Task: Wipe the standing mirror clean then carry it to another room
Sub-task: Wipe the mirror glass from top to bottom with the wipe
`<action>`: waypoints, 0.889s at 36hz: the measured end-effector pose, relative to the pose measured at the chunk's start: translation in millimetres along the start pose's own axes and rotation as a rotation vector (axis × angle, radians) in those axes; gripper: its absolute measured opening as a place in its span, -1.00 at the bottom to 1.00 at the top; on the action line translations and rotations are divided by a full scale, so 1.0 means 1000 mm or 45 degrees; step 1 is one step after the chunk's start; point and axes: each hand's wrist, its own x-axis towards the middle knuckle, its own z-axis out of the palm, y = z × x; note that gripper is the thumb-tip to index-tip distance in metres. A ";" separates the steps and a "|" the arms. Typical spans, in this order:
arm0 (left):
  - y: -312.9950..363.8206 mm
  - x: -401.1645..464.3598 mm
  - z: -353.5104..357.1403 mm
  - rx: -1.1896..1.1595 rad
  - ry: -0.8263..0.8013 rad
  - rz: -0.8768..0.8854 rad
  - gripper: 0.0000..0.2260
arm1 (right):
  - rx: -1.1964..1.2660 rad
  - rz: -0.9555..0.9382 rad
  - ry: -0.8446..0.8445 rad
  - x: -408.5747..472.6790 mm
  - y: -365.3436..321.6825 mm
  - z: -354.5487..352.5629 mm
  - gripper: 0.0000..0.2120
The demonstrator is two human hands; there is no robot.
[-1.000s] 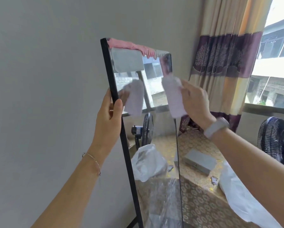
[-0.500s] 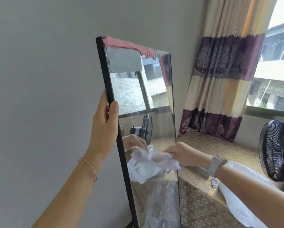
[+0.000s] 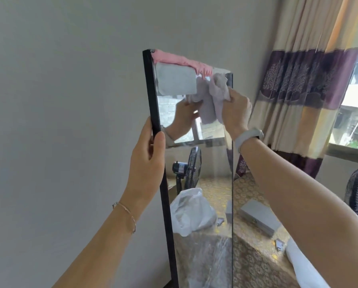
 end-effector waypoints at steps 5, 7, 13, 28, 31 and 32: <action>0.103 -0.175 0.035 0.532 0.118 0.179 -0.69 | 0.052 -0.269 -0.227 -0.087 0.069 -0.008 -0.85; 0.121 -0.216 0.024 0.599 0.175 0.325 -0.67 | -0.083 -0.277 -0.507 -0.124 0.110 -0.028 -0.86; 0.134 -0.240 0.024 0.615 0.191 0.459 -0.63 | -0.692 0.028 -1.358 -0.127 0.158 -0.071 -0.69; 0.116 -0.155 0.074 -0.056 -0.107 0.260 -0.46 | 0.059 -0.008 -0.106 0.015 0.062 -0.011 -0.63; 0.030 -0.063 0.062 0.095 -0.244 0.131 -0.61 | 0.113 -0.041 -0.230 0.002 0.076 0.000 -0.74; 0.018 -0.047 0.066 0.021 -0.338 -0.061 -0.68 | 0.186 0.019 -0.285 -0.002 0.079 0.000 -0.72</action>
